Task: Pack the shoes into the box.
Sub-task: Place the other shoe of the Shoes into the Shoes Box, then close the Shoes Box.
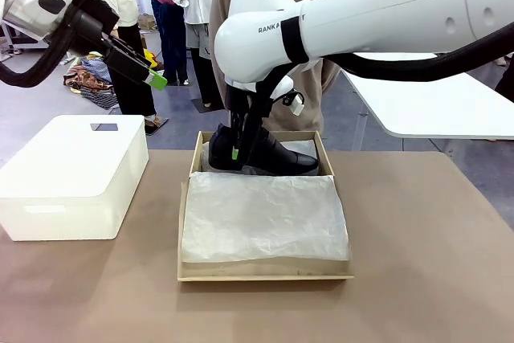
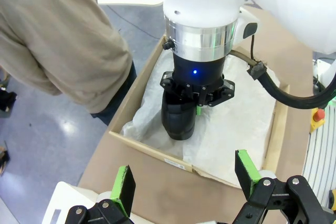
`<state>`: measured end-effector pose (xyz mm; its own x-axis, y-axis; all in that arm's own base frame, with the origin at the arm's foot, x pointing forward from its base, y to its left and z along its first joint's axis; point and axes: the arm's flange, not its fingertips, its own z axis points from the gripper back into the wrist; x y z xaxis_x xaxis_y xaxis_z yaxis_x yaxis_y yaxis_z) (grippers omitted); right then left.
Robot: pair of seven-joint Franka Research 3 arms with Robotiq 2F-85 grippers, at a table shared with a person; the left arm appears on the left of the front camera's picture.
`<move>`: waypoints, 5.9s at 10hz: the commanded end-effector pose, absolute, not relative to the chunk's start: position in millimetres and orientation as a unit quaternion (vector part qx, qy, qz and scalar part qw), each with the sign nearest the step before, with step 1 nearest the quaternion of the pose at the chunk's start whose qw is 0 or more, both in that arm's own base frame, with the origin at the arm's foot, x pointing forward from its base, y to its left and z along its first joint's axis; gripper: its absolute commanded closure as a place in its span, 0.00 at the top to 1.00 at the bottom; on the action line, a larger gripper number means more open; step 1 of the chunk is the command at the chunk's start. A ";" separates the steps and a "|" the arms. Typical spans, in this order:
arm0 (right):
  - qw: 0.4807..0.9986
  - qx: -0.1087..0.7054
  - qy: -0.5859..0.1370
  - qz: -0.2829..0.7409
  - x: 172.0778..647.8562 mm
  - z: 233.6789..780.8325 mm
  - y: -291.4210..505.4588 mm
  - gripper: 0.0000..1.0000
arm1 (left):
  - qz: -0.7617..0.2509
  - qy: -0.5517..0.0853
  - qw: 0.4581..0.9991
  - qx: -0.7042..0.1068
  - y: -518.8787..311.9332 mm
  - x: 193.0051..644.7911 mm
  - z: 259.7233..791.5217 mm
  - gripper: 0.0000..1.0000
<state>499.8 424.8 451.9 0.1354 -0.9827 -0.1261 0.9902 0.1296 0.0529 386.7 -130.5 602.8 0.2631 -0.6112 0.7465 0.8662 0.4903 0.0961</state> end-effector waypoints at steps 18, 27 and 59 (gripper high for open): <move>0.726 0.022 0.036 -0.686 497.9 438.6 447.4 0.00 | -0.483 -0.382 0.768 -0.176 -128.2 387.0 599.4 1.00; 0.724 0.011 0.071 -0.686 493.2 440.5 448.6 0.59 | -0.483 -0.382 0.768 -0.176 -128.2 387.0 599.4 1.00; 0.989 -0.026 -0.041 -0.137 463.0 542.6 184.2 1.00 | -0.483 -0.382 0.768 -0.176 -128.2 387.0 599.4 1.00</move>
